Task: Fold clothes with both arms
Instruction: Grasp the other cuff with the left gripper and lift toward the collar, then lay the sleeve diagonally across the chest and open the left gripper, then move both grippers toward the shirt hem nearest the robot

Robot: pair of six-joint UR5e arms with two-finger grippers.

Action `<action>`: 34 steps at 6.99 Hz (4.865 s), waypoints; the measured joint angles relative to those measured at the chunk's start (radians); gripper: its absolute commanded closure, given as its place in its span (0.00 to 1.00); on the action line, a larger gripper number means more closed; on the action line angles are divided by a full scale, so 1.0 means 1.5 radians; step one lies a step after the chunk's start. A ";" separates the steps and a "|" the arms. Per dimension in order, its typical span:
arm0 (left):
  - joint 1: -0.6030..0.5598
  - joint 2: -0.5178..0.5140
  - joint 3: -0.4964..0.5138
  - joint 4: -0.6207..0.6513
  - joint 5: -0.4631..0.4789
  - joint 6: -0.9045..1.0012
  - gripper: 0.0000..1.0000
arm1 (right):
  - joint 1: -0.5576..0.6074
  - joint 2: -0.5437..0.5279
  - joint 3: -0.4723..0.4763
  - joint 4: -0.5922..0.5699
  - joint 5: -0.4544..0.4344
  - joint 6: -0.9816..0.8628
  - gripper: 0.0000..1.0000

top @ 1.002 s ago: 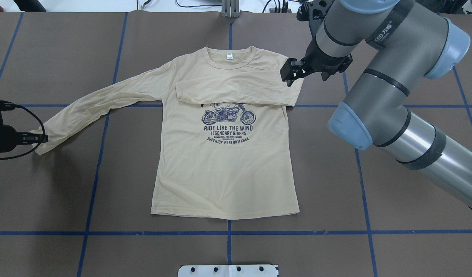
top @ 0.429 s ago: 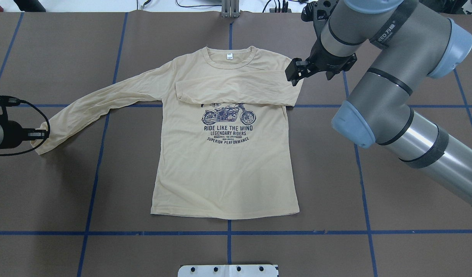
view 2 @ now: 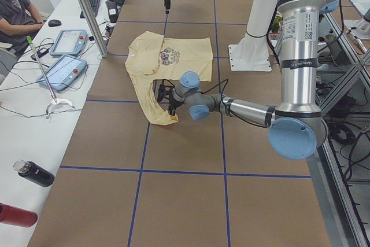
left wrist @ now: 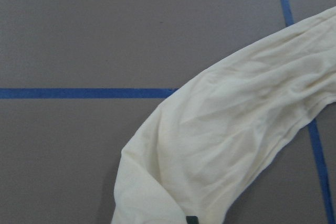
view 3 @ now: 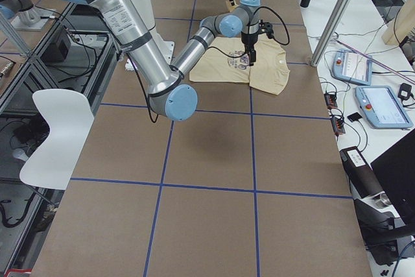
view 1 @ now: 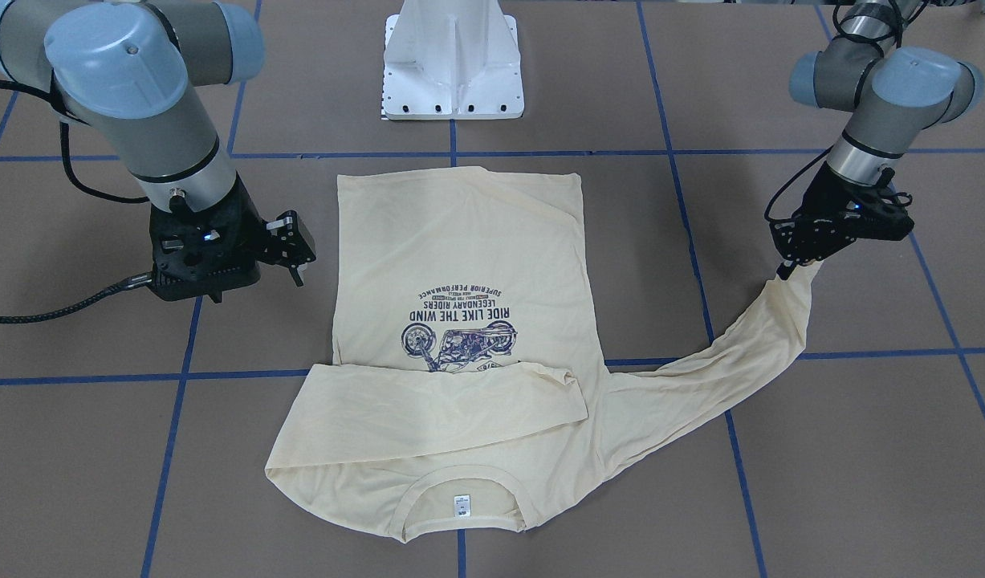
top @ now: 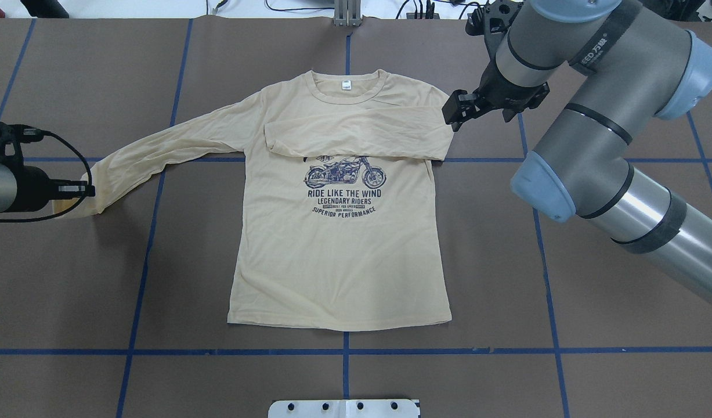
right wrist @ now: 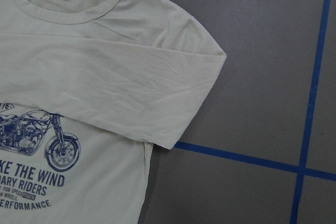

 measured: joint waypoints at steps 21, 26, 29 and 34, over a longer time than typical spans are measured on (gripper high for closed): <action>0.223 -0.666 0.266 0.131 0.194 -0.194 0.00 | 0.114 -0.219 0.093 0.002 0.090 -0.108 0.00; 0.217 -0.461 -0.045 0.373 0.123 -0.187 0.00 | -0.013 -0.250 0.199 0.162 0.081 0.201 0.00; 0.215 -0.372 -0.148 0.418 0.120 -0.187 0.00 | -0.237 -0.268 0.200 0.242 -0.106 0.369 0.00; 0.216 -0.342 -0.172 0.420 0.126 -0.190 0.00 | -0.352 -0.232 0.109 0.239 -0.168 0.431 0.07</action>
